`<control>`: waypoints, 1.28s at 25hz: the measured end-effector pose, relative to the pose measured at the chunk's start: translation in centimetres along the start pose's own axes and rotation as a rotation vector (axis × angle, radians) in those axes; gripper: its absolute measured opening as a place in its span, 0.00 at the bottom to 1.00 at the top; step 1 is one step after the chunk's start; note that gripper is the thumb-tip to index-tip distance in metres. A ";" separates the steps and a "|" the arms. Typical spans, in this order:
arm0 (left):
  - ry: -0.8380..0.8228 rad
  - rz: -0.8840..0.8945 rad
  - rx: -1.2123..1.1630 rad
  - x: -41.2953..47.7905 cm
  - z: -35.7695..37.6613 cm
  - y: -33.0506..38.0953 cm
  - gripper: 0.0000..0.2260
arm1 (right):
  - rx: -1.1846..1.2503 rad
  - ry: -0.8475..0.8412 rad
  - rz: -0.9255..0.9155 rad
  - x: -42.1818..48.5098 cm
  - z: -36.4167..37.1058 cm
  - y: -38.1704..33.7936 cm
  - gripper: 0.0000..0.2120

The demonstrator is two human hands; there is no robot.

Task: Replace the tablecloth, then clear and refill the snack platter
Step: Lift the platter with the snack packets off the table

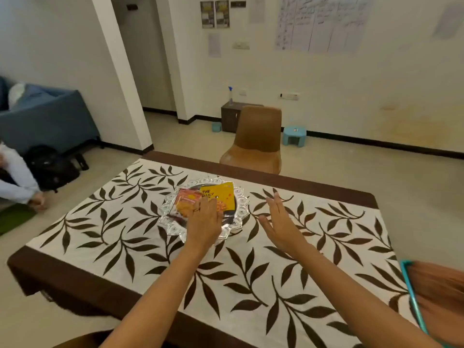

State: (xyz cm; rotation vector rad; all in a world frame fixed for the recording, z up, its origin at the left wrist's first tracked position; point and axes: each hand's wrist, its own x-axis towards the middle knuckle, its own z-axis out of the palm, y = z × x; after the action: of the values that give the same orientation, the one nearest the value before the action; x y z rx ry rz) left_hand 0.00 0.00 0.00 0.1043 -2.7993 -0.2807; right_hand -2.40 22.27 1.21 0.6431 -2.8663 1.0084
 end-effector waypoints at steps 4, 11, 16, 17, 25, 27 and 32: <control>0.022 -0.087 0.025 0.4 2.6 -5.6 0.18 | 0.090 -0.051 0.131 2.6 5.0 -0.9 0.32; -0.059 -0.385 -0.070 1.5 4.8 -11.9 0.28 | 0.297 0.053 0.318 6.9 11.4 -1.5 0.43; -0.114 -0.454 -0.308 1.7 5.7 -12.9 0.36 | 0.313 0.088 0.453 9.1 13.3 -2.3 0.42; -0.108 -0.449 -0.329 1.7 5.7 -12.9 0.36 | 0.292 0.106 0.462 9.3 13.6 -2.1 0.42; -0.083 -0.417 -0.411 1.7 5.4 -10.8 0.35 | 0.353 0.258 0.388 7.8 11.5 -0.4 0.37; -0.076 -0.372 -0.436 1.9 5.4 -8.7 0.35 | 0.351 0.312 0.373 6.5 9.8 0.8 0.37; -0.107 -0.170 -0.484 3.5 5.5 -0.2 0.36 | 0.301 0.472 0.417 1.4 3.3 5.2 0.37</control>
State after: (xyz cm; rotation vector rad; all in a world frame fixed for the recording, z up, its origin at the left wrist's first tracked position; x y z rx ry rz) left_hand -5.10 0.40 -4.03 0.2175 -2.7389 -1.0175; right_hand -5.41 23.42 -4.18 -0.1930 -2.4867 1.4288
